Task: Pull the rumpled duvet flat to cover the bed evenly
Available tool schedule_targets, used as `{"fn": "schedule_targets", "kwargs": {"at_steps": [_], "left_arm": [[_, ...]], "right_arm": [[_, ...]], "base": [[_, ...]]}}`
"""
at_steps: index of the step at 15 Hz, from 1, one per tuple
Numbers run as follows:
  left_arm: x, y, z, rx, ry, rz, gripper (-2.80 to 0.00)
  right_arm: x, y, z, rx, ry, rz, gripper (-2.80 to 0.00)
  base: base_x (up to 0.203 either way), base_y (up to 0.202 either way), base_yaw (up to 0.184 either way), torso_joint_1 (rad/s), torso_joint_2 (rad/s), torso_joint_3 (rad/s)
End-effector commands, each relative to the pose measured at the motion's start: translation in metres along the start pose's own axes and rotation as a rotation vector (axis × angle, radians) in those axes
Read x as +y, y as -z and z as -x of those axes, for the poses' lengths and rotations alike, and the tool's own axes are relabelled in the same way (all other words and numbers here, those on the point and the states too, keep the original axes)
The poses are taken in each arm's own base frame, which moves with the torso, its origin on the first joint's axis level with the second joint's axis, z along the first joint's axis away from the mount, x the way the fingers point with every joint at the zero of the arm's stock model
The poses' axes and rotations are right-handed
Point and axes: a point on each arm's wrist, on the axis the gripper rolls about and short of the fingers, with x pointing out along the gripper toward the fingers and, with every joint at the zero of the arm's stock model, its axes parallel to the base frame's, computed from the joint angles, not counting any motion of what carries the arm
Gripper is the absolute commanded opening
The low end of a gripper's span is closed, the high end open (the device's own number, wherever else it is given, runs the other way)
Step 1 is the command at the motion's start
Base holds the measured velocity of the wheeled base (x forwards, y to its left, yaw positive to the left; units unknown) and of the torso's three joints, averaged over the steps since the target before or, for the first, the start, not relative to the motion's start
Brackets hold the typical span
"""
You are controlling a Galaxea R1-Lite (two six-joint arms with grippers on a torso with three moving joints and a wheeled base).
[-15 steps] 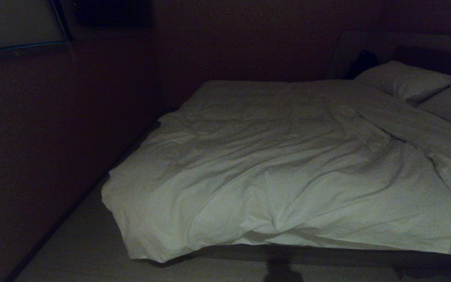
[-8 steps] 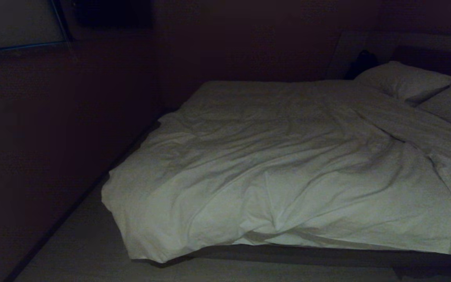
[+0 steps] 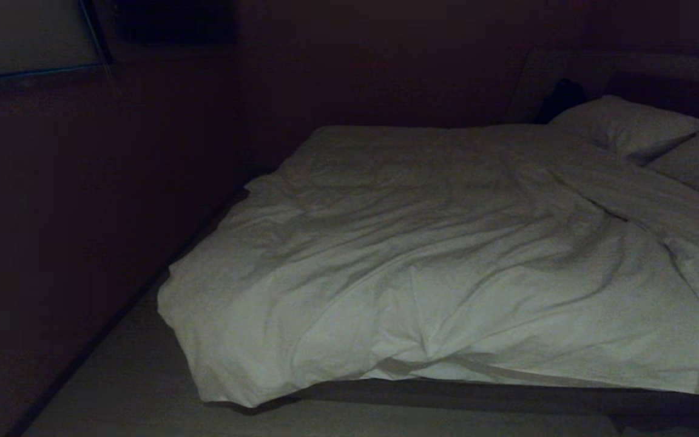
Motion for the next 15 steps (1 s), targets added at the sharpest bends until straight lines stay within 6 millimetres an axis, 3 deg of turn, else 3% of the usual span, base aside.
{"fn": "schedule_targets", "kwargs": {"at_steps": [1,8,15], "left_arm": [[0.0,0.0,0.0,0.0,0.0,0.0,-2.8],[0.0,0.0,0.0,0.0,0.0,0.0,-2.8],[0.0,0.0,0.0,0.0,0.0,0.0,-2.8]], "right_arm": [[-0.003,0.004,0.003,0.002,0.012,0.003,-2.8],[-0.008,-0.015,0.013,-0.045,-0.345,-0.089,-2.8],[-0.024,0.02,0.028,-0.072,-0.478,-0.107,-2.8]], "base": [[0.0,0.0,0.0,0.0,0.0,0.0],[0.0,0.0,0.0,0.0,0.0,0.0],[0.0,0.0,0.0,0.0,0.0,0.0]]}}
